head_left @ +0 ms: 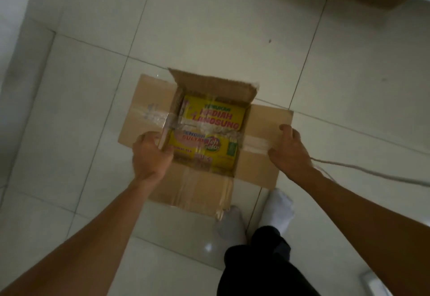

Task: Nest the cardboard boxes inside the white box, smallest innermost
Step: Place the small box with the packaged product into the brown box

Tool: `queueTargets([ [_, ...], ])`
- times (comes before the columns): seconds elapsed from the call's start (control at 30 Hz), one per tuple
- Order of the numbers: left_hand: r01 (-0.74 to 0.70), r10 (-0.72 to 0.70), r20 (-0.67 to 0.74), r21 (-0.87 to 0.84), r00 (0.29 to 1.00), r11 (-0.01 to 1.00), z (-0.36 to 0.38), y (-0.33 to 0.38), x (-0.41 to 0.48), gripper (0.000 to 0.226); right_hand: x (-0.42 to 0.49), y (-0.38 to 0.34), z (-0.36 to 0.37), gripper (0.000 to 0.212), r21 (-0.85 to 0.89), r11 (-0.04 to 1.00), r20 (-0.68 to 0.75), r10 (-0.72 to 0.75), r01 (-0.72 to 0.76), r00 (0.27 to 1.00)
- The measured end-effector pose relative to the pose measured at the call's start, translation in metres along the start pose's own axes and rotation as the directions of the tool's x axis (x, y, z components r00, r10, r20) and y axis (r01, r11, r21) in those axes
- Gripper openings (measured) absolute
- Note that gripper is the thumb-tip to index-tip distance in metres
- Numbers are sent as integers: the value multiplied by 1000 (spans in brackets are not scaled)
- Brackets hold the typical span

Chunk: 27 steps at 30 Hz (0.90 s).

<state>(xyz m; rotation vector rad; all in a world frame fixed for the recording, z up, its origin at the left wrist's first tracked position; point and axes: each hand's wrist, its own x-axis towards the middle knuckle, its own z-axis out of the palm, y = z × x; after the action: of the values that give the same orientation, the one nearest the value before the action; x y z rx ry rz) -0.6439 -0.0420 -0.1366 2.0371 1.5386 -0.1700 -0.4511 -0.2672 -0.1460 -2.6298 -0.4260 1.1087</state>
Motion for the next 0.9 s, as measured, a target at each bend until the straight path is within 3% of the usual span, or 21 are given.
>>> queueTargets([
  [0.17, 125, -121, -111, 29, 986, 992, 13, -44, 55, 81, 12, 2, 47, 69, 253, 946, -68, 228, -204, 971],
  [0.3, 266, -270, -45, -88, 962, 960, 21, -62, 85, 99, 18, 5, 59, 63, 458, 835, -92, 386, -305, 918],
  [0.4, 288, -286, 33, -122, 958, 950, 19, -68, 95, 104, 17, 8, 54, 57, 523, 794, -75, 404, -309, 912],
  [0.57, 304, -305, 17, 67, 952, 950, 11, -72, 104, 119, 18, 8, 44, 29, 552, 784, -22, 355, -285, 934],
  [0.7, 309, -309, 14, -86, 951, 947, 4, -73, 111, 108, 18, 5, 39, 36, 579, 775, -65, 353, -253, 933],
  [0.8, 288, -275, -164, 59, 947, 956, -3, -70, 101, 74, 13, -3, 33, 33, 584, 776, -93, 355, -238, 930],
  [0.9, 157, -144, -217, 47, 966, 986, -10, -62, 85, 40, 2, -20, 26, 26, 576, 792, -95, 308, -200, 947],
])
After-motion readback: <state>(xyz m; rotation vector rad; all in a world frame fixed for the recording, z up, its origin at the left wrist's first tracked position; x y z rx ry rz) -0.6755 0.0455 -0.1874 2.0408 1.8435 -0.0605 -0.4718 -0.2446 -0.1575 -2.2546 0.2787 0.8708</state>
